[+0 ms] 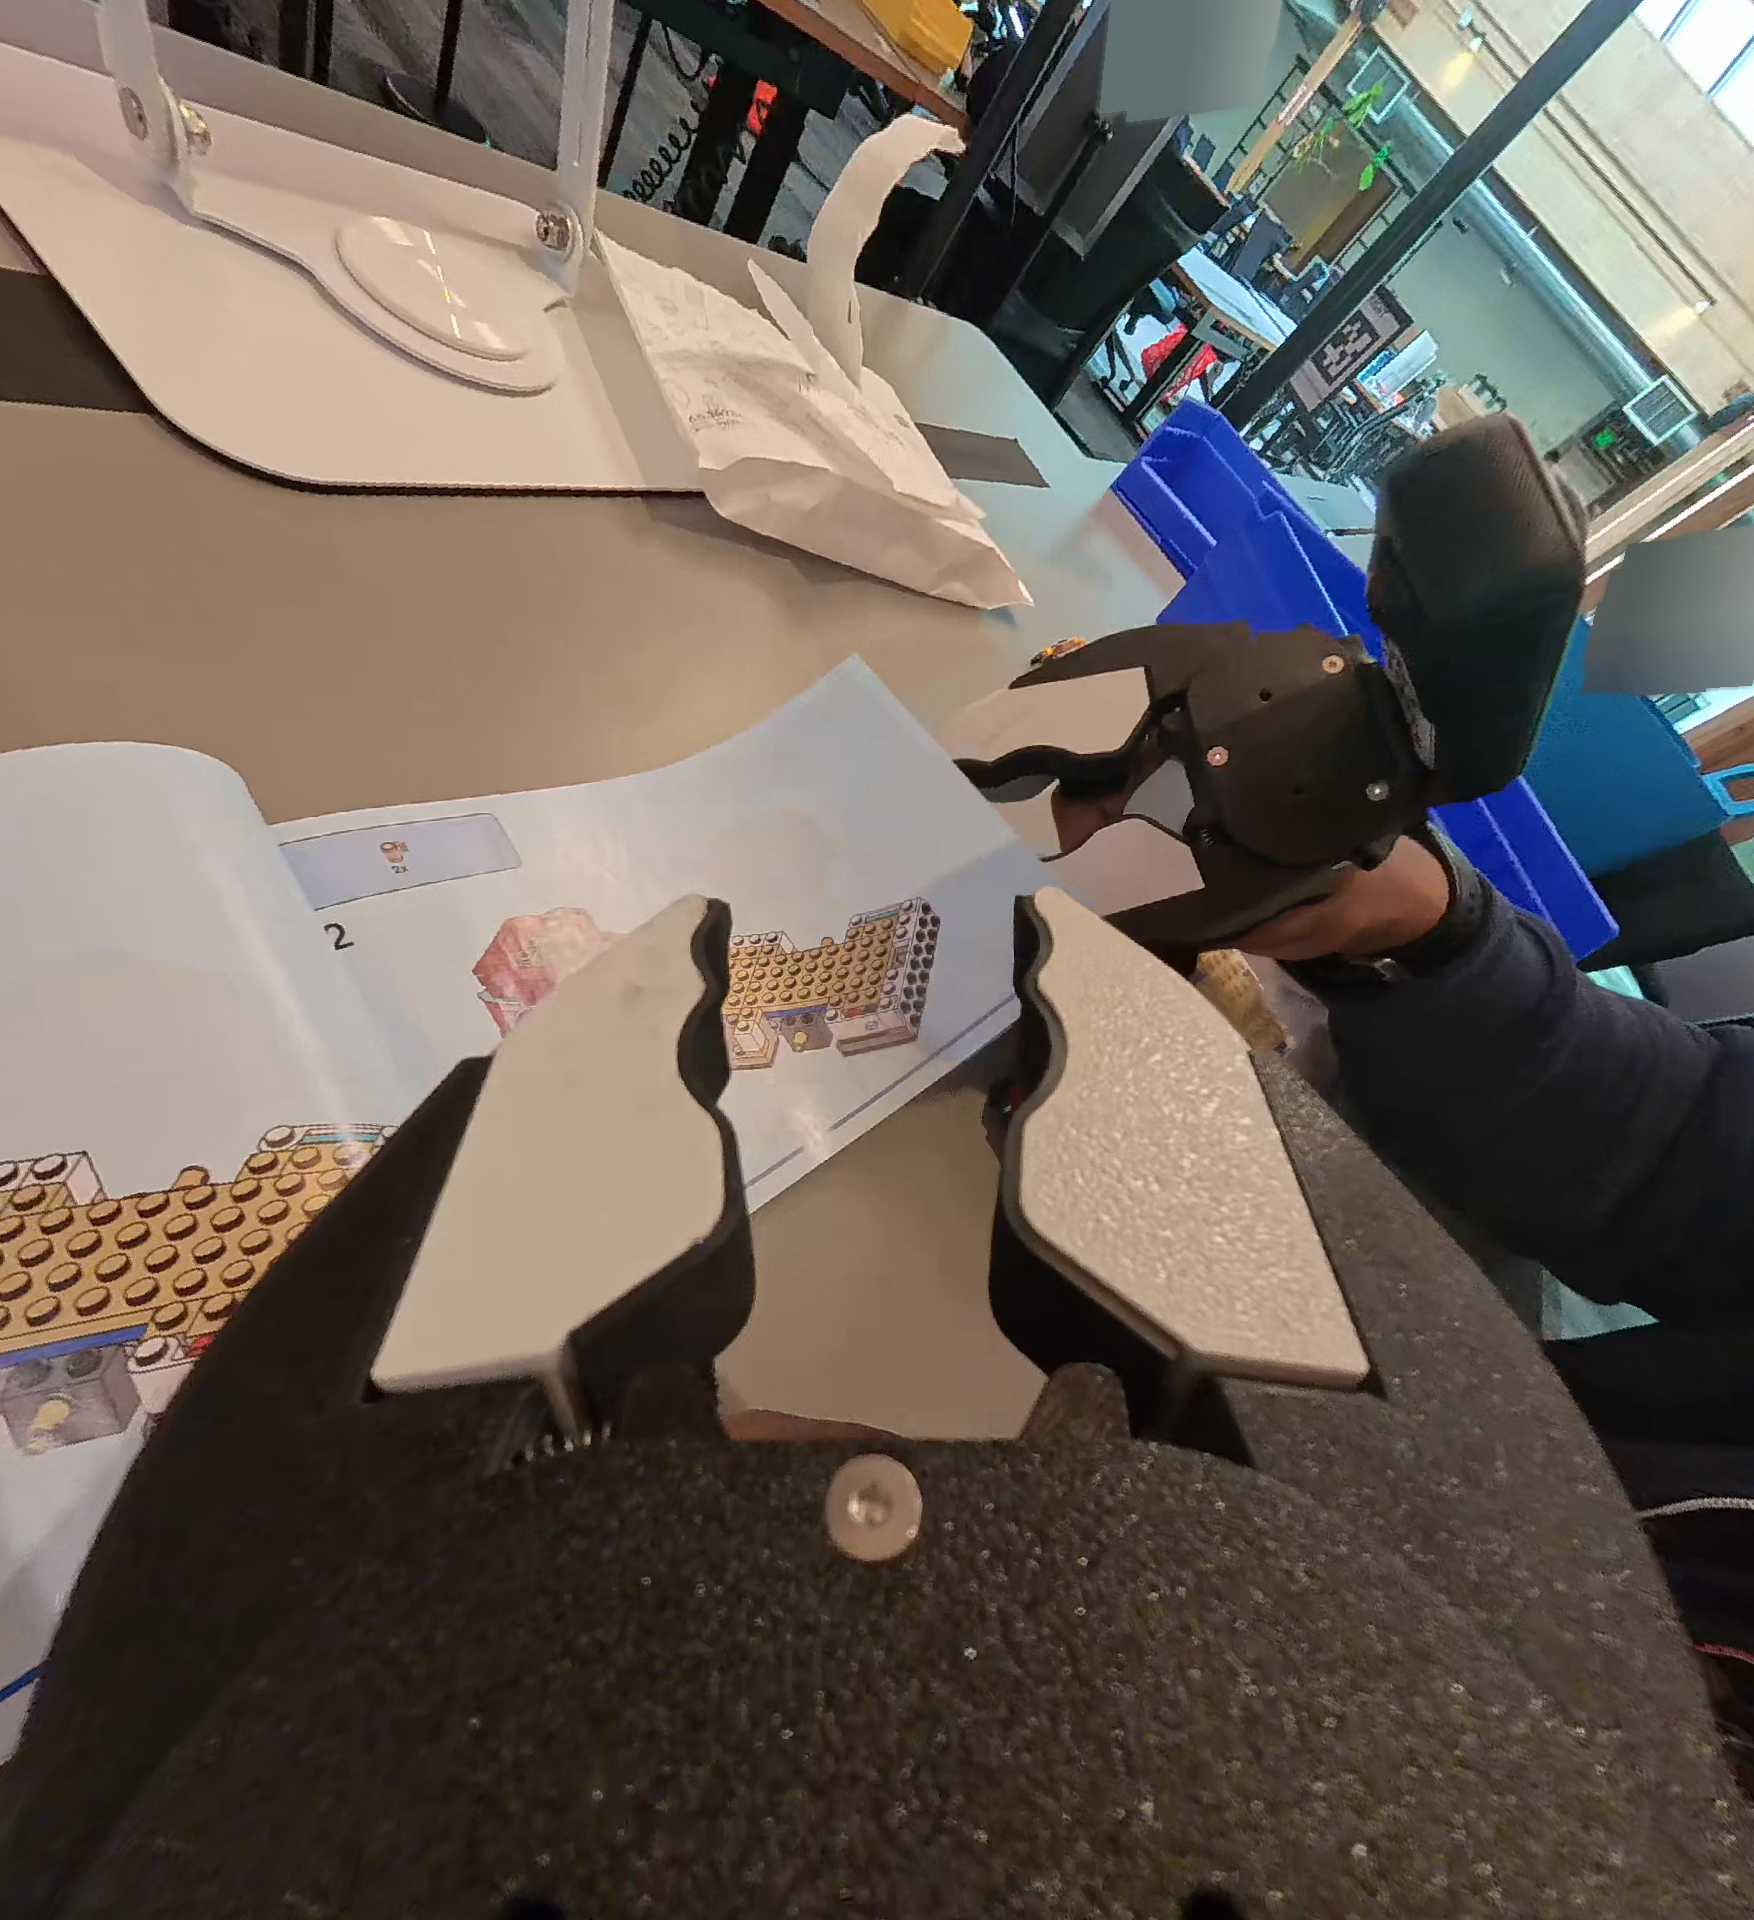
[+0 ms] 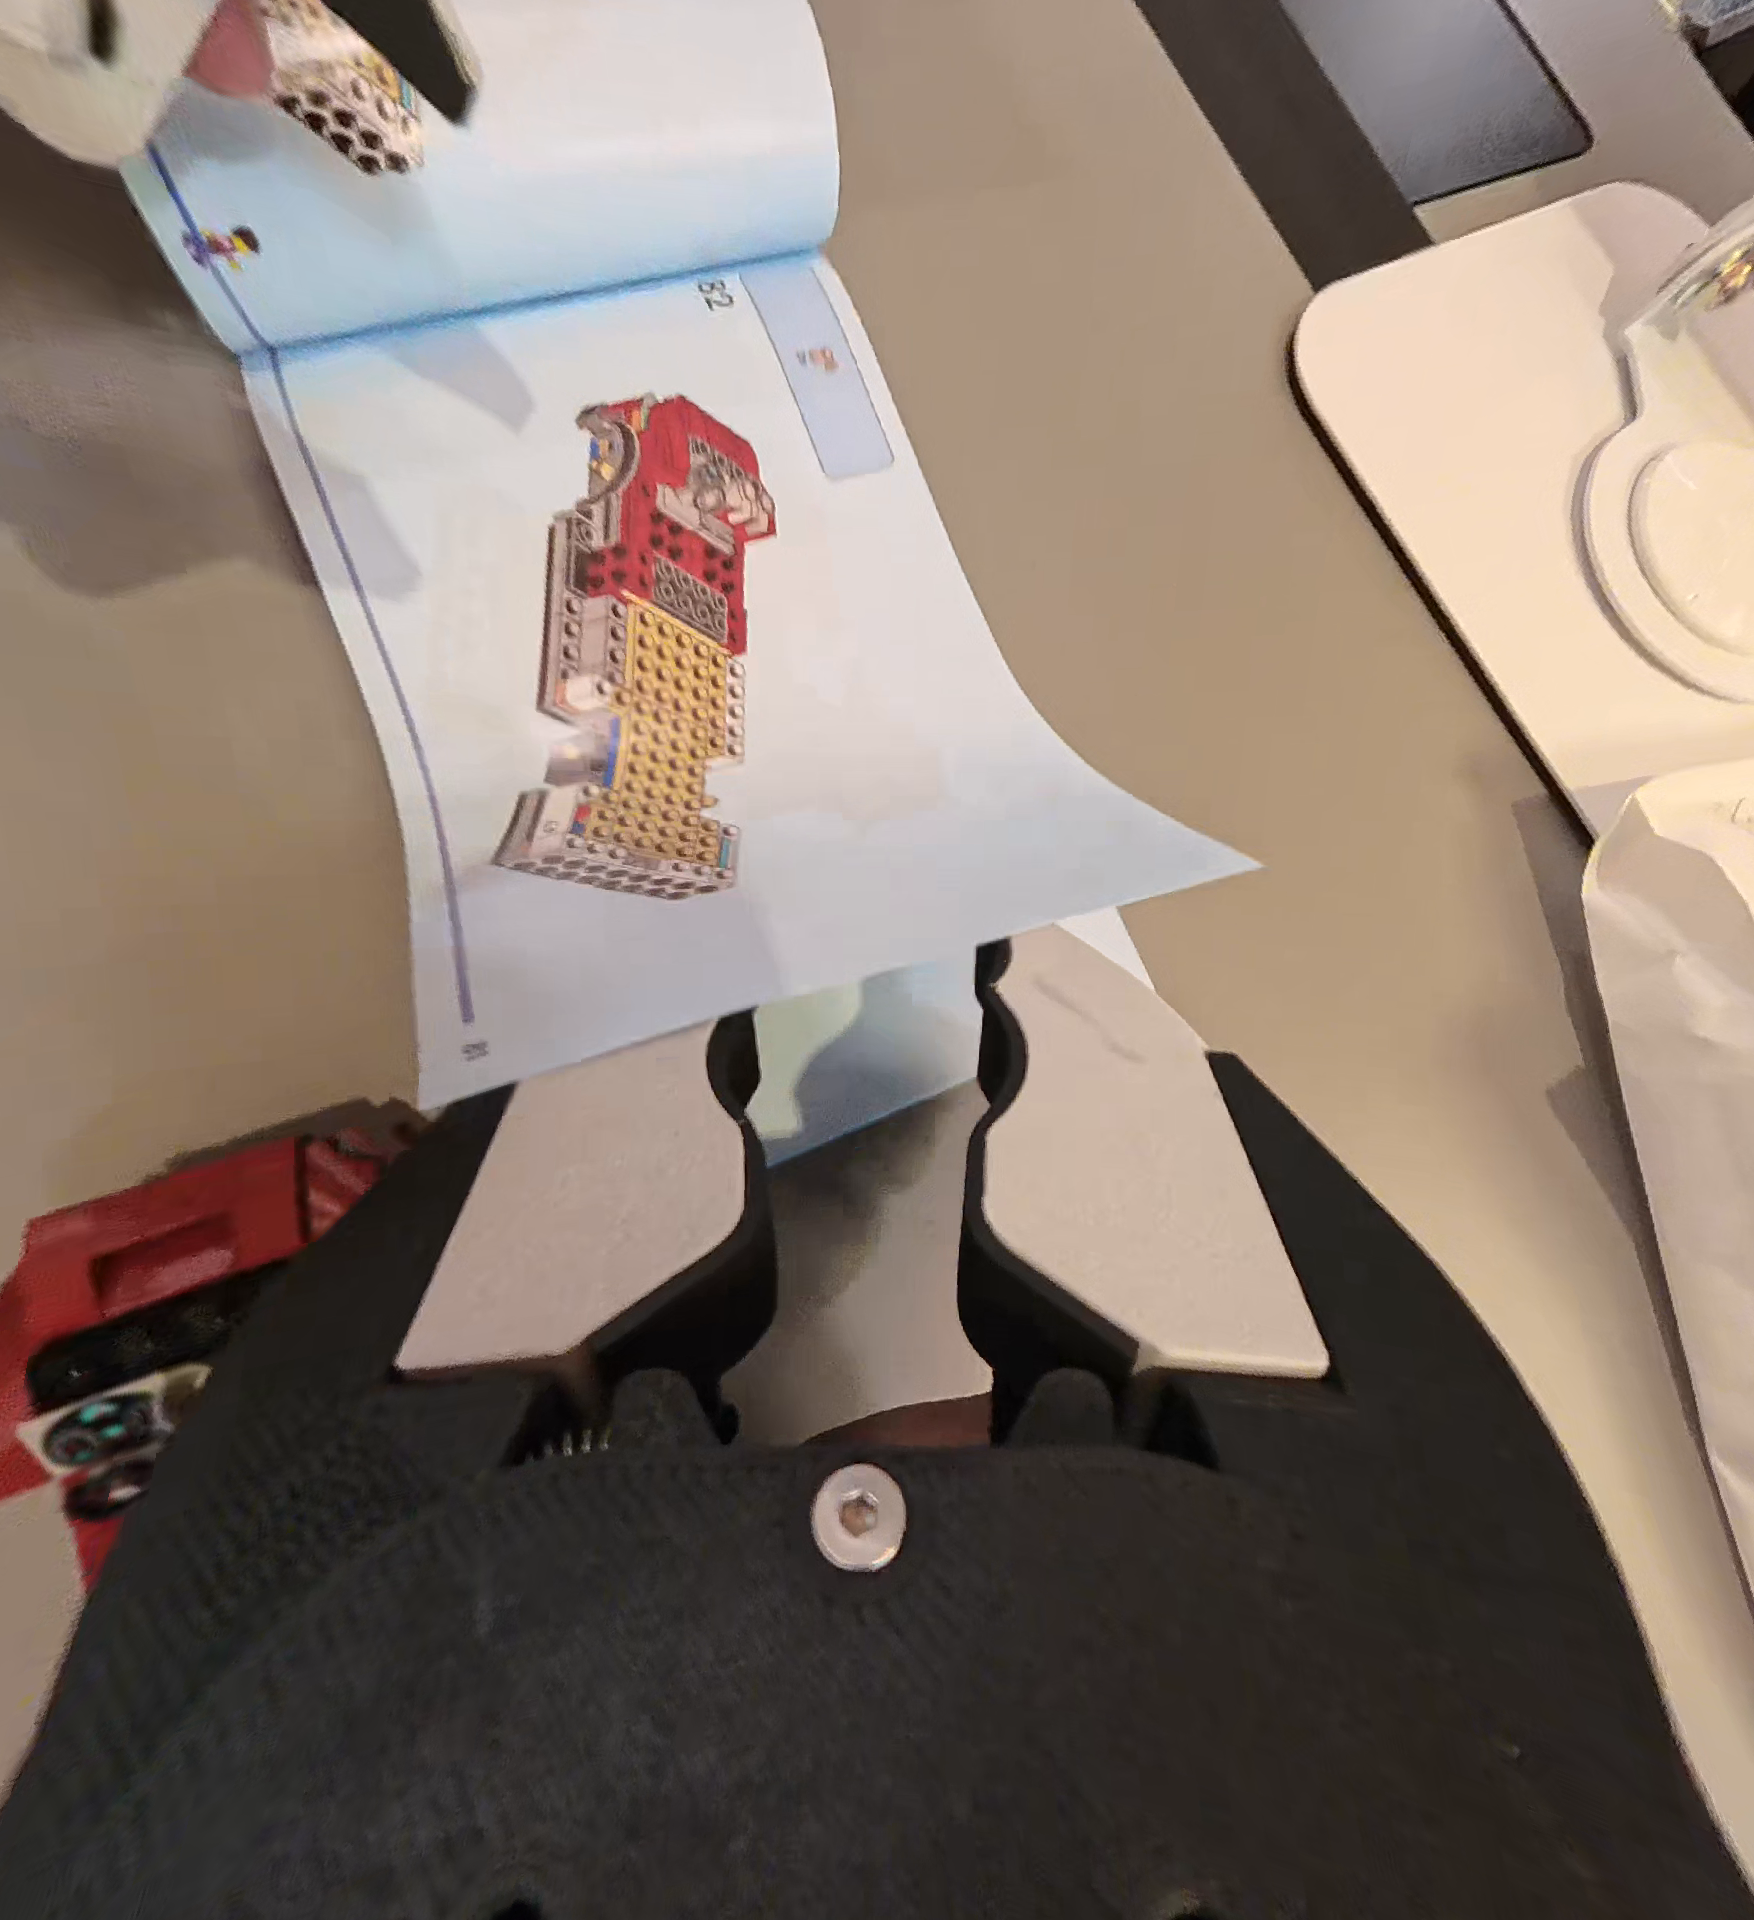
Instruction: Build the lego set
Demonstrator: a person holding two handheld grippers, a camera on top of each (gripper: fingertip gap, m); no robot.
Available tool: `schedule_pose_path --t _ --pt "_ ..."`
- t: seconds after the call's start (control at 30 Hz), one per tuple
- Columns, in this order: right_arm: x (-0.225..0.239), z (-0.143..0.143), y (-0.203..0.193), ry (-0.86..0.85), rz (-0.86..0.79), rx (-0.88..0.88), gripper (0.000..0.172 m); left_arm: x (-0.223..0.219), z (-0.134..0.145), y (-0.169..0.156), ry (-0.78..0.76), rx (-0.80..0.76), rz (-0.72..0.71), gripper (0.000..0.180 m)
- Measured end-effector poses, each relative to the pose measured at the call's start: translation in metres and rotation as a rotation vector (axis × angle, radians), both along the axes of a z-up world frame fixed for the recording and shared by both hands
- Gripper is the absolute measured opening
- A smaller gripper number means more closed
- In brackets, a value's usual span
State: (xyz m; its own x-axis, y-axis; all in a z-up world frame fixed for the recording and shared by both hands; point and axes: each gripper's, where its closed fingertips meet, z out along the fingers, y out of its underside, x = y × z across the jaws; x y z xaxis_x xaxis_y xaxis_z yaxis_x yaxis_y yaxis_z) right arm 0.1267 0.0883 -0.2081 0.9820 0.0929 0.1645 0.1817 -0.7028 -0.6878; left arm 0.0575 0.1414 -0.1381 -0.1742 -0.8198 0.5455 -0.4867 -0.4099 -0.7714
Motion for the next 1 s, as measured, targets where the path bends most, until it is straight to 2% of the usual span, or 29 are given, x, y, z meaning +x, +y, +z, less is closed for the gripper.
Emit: schedule_pose_path --t 0.37,0.53,0.63,0.8,1.0 --pt "0.003 0.001 0.001 0.006 0.003 0.008 0.039 -0.002 -0.022 -0.019 0.052 0.161 -0.083 0.054" --pt "-0.01 0.016 0.024 0.072 -0.009 0.055 0.039 -0.004 -0.035 -0.046 0.062 0.329 -0.19 0.066" --pt "-0.016 0.021 0.038 0.048 -0.007 0.057 0.039 -0.002 -0.038 -0.044 0.07 0.398 -0.138 0.064" --pt "-0.025 0.023 0.049 0.03 -0.01 0.059 0.038 -0.003 -0.031 -0.037 0.046 0.286 -0.088 0.05" --pt "-0.029 0.025 0.051 0.027 -0.001 0.065 0.038 -0.003 -0.025 -0.028 0.033 0.216 -0.056 0.049"
